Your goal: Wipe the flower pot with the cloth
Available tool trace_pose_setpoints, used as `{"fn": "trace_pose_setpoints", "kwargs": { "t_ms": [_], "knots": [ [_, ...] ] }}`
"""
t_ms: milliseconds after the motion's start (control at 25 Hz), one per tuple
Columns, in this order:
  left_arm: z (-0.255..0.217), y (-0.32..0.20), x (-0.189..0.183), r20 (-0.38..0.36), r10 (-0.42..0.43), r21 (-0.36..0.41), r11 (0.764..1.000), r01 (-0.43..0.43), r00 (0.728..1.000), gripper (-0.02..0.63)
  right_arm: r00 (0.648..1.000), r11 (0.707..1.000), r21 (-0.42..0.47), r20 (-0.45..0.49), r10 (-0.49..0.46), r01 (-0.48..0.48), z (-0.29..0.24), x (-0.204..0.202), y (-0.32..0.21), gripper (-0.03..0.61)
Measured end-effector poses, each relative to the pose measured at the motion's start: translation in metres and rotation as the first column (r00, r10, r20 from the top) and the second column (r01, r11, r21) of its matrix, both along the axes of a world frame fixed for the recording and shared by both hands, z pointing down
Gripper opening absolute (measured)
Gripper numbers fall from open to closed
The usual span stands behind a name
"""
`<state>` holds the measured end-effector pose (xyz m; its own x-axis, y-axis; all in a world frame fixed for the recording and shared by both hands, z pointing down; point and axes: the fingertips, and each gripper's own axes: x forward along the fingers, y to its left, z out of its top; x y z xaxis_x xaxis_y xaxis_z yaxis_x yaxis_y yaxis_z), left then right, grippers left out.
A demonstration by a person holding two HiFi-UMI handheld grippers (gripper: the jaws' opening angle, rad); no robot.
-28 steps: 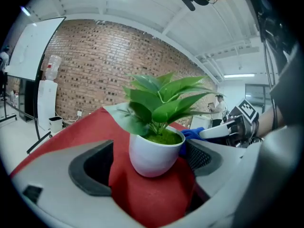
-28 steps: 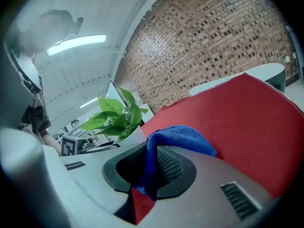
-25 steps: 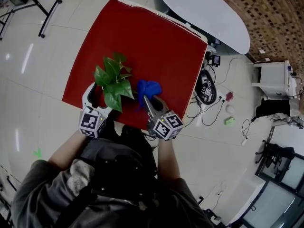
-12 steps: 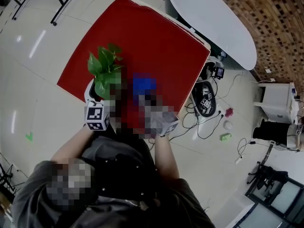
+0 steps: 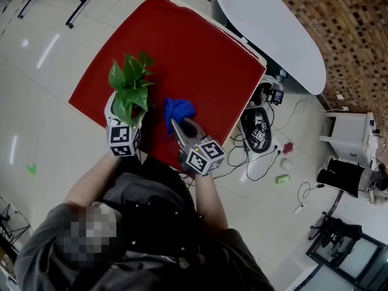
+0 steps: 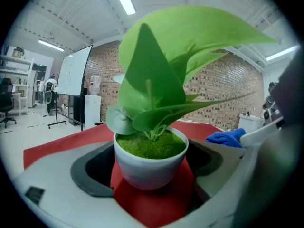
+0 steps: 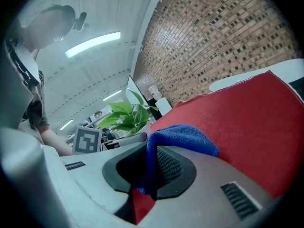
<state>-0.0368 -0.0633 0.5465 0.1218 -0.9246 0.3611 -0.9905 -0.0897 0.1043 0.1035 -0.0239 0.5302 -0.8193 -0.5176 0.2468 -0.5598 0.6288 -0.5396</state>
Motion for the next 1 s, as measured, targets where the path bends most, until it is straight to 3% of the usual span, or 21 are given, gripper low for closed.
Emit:
{"fn": "trace_pose_setpoints", "kwargs": {
  "t_ms": [200,280,360,440,600,1000],
  "knots": [
    [0.002,0.005,-0.007,0.032,0.142,-0.008,0.990,-0.141,0.989,0.480,1.000,1.000,0.013,-0.011,-0.014,0.014,-0.004,-0.015,-0.001,0.052],
    [0.009,0.006,-0.007,0.048,0.229,-0.018,0.973,-0.229,0.972,0.480,1.000,1.000,0.014,-0.010,-0.010,0.010,-0.004,-0.019,-0.005,0.052],
    [0.011,0.006,-0.004,0.075,0.337,-0.029,0.942,-0.336,0.939,0.480,1.000,1.000,0.011,-0.005,-0.003,0.003,-0.005,-0.023,-0.013,0.052],
    [0.007,0.004,0.000,0.101,0.445,-0.038,0.896,-0.443,0.890,0.480,1.000,1.000,0.010,-0.005,-0.003,0.003,-0.007,-0.029,-0.023,0.052],
    [0.010,0.006,0.001,0.085,0.615,-0.068,0.789,-0.611,0.784,0.480,1.000,1.000,0.006,-0.003,-0.009,0.009,-0.006,-0.046,-0.040,0.052],
    [0.011,-0.015,-0.008,0.050,0.841,-0.106,0.541,-0.834,0.539,0.480,0.999,0.999,-0.005,-0.011,0.040,-0.040,0.009,-0.088,-0.084,0.052]
  ]
}}
